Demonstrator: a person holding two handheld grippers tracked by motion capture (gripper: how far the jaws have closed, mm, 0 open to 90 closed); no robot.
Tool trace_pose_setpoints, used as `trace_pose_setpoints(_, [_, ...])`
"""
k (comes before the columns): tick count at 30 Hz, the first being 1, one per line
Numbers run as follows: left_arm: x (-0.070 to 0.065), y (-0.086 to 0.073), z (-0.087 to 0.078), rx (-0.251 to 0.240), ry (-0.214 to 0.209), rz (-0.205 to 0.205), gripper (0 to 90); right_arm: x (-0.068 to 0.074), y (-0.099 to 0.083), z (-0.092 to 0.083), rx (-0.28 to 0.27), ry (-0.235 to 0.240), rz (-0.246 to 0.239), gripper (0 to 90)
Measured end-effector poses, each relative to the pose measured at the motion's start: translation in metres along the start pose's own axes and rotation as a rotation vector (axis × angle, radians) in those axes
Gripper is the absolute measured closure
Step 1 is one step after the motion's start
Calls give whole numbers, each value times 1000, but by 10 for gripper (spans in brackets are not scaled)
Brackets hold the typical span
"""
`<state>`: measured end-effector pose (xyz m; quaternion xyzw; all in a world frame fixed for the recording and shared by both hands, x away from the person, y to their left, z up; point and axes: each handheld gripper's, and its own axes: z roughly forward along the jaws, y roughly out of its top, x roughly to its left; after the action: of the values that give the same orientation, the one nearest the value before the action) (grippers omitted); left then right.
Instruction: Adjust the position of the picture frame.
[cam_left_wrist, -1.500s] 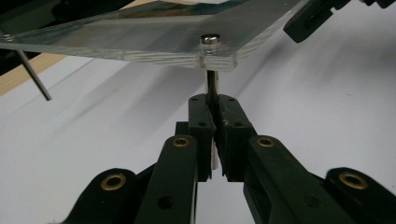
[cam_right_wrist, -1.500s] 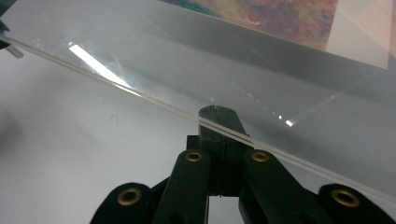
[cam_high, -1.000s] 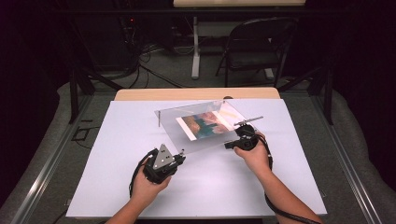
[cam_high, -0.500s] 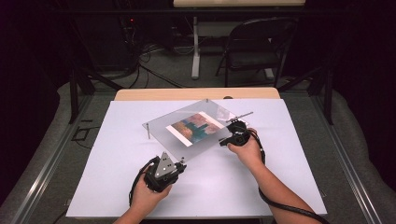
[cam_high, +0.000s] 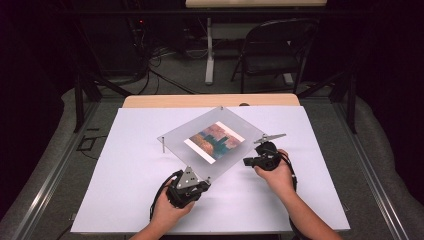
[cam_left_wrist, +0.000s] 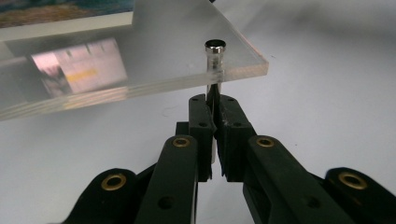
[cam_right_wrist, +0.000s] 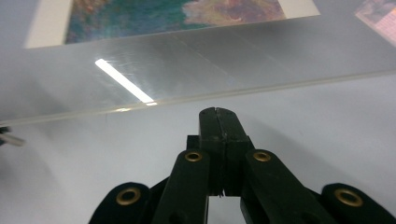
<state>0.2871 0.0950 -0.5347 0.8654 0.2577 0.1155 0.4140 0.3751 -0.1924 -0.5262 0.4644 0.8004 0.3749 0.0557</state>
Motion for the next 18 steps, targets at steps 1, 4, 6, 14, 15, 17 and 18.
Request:
trace_pose_setpoints(1, [-2,-1,3,8,-4,2,853,1,-4,-5,-18,-5,-2,900])
trace_pose_setpoints(4, [-5,-2,13,27,-29,-3,854,5,-14,-22,-67,-10,-6,881])
trace_pose_setpoints(6, [-6,-3,18,35,-36,1,854,6,-16,-24,-76,-11,-10,880])
trace_pose_setpoints(14, [-5,-5,22,9,-62,-23,841,8,-35,-32,-151,-23,-7,784])
trace_pose_setpoints(15, [-4,-6,22,7,-67,-27,841,8,-35,-32,-151,-23,-7,784])
trace_pose_setpoints(17, [-3,-6,22,-1,-85,-42,806,8,-37,-31,-162,-20,-5,755])
trace_pose_setpoints(18, [-3,-6,23,-1,-92,-46,782,8,-38,-31,-164,-21,-4,741])
